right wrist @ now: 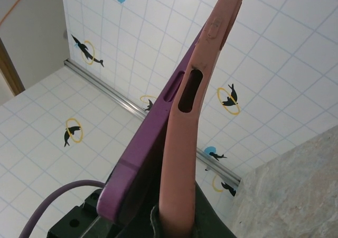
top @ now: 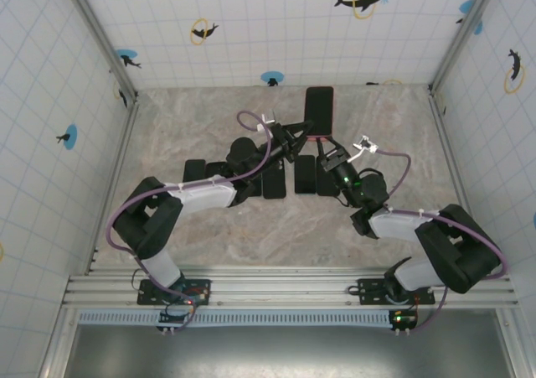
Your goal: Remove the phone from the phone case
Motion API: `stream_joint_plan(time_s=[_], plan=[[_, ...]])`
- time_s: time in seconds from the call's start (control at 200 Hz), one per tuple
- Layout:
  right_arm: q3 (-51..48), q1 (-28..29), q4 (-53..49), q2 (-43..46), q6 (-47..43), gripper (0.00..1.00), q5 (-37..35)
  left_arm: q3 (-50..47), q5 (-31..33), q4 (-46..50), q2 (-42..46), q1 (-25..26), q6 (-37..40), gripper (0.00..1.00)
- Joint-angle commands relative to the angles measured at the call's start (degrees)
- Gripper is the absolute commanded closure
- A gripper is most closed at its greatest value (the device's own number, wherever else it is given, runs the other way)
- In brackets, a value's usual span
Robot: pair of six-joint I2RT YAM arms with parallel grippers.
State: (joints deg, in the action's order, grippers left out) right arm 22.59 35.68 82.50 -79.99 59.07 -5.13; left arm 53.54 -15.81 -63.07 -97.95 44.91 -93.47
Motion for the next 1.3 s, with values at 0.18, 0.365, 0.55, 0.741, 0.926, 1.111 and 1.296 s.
stream_joint_plan(time_s=[0.18, 0.365, 0.55, 0.741, 0.926, 1.111, 1.296], plan=[[1.9, 0.8, -5.3, 0.6, -3.4, 1.00, -4.5, 1.9, -0.2, -1.0, 1.8, -0.5, 1.6, 0.96], [3.7, 0.7, -10.9, 0.9, -10.1, 1.00, -7.1, 1.9, -0.6, -0.4, 2.8, 0.4, 2.1, 0.98], [5.5, 0.9, -11.5, -0.6, -12.7, 1.00, -8.4, 1.9, -0.8, -0.3, 2.3, 1.7, 2.1, 1.00], [7.7, 3.0, -12.1, -2.3, -16.2, 1.00, -8.2, 6.4, -1.6, -0.9, 0.9, 1.9, 1.7, 1.00], [6.2, 1.7, -11.0, -3.8, -14.5, 1.00, -12.1, 7.8, -2.1, 0.3, 0.8, 1.9, 2.4, 1.00], [5.1, -1.8, -12.2, -2.0, -13.8, 1.00, -11.1, 5.8, -2.0, 0.2, 2.0, 1.1, 2.6, 1.00], [3.3, -7.5, -21.0, 3.2, -14.1, 1.00, -7.2, 1.8, -2.2, 1.2, 3.3, 0.4, 3.2, 1.00]])
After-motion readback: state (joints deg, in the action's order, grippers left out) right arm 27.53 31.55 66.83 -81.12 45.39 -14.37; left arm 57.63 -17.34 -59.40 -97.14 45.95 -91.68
